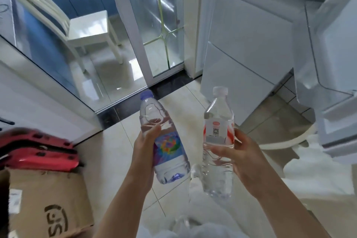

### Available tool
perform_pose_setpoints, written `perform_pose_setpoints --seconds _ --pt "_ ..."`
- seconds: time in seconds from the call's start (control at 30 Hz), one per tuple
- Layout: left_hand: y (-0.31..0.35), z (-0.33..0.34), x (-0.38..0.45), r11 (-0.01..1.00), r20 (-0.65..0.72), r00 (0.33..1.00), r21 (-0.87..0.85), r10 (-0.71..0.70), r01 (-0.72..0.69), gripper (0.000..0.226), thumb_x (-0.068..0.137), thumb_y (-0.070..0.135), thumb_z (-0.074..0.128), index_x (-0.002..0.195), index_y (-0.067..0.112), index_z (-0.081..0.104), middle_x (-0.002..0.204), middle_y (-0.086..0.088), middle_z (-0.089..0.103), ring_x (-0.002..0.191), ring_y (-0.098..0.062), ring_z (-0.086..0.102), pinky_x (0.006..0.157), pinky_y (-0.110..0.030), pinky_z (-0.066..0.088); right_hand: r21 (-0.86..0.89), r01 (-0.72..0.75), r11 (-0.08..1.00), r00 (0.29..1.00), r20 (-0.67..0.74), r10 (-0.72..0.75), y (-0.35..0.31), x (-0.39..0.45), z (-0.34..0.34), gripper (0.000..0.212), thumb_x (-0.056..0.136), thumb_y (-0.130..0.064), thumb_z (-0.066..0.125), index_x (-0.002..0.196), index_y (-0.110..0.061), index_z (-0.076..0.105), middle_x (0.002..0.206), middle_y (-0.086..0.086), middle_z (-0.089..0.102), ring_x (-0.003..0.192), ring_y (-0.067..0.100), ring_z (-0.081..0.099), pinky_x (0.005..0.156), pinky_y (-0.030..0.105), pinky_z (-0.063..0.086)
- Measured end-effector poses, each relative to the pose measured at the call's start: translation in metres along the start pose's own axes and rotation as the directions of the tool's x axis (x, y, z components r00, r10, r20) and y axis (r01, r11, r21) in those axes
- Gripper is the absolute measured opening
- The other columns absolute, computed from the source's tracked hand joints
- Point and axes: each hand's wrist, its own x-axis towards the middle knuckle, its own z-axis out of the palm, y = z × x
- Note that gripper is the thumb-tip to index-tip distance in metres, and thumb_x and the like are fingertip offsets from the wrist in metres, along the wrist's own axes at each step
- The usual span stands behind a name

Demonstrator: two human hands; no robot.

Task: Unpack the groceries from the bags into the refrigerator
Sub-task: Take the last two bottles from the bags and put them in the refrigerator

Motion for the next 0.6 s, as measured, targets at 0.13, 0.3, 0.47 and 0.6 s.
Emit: perform_pose_setpoints --seconds 0.13,0.3,0.47,0.6 --pt "0.025 0.018 0.057 1.0 0.015 1.0 -0.006 0.018 -0.018 0.045 0.066 0.042 0.06 0.104 0.019 0.058 0.081 -0.001 0.074 0.068 -0.018 0.072 0.055 -0.027 0.057 0.009 -0.008 1.0 1.0 -0.001 0.008 -0.035 0.061 0.0 0.077 0.05 -0.024 0.09 0.121 -0.026 0.059 0.113 -0.002 0.07 0.106 0.026 0.066 0.093 0.054 0.051" --pt "0.059 0.047 0.12 0.999 0.039 0.999 0.027 0.028 -0.029 0.05 0.066 0.039 0.065 0.11 0.016 0.058 0.088 -0.004 0.075 0.075 -0.021 0.073 0.057 -0.028 0.057 0.014 0.043 0.999 0.999 0.002 -0.043 -0.089 0.129 -0.002 0.057 0.062 -0.014 0.085 0.113 -0.025 0.062 0.105 -0.003 0.072 0.102 0.022 0.067 0.095 0.051 0.05" --pt "0.087 0.079 0.182 0.996 0.067 0.997 0.068 0.048 -0.053 0.063 0.057 0.043 0.072 0.115 0.019 0.06 0.097 -0.006 0.075 0.087 -0.025 0.073 0.066 -0.032 0.057 -0.021 0.083 0.996 0.995 -0.061 -0.084 -0.128 0.179 -0.01 0.052 0.064 -0.014 0.085 0.11 -0.025 0.063 0.102 -0.003 0.072 0.099 0.022 0.067 0.086 0.044 0.056" --pt "0.106 0.101 0.239 0.996 0.109 0.994 0.087 0.005 -0.015 0.051 0.064 0.035 0.078 0.109 0.021 0.06 0.098 -0.007 0.074 0.088 -0.027 0.072 0.074 -0.036 0.055 -0.05 0.084 0.995 0.987 -0.134 -0.09 -0.152 0.221 -0.013 0.051 0.063 -0.016 0.086 0.108 -0.026 0.063 0.101 -0.005 0.072 0.097 0.019 0.068 0.088 0.044 0.055"
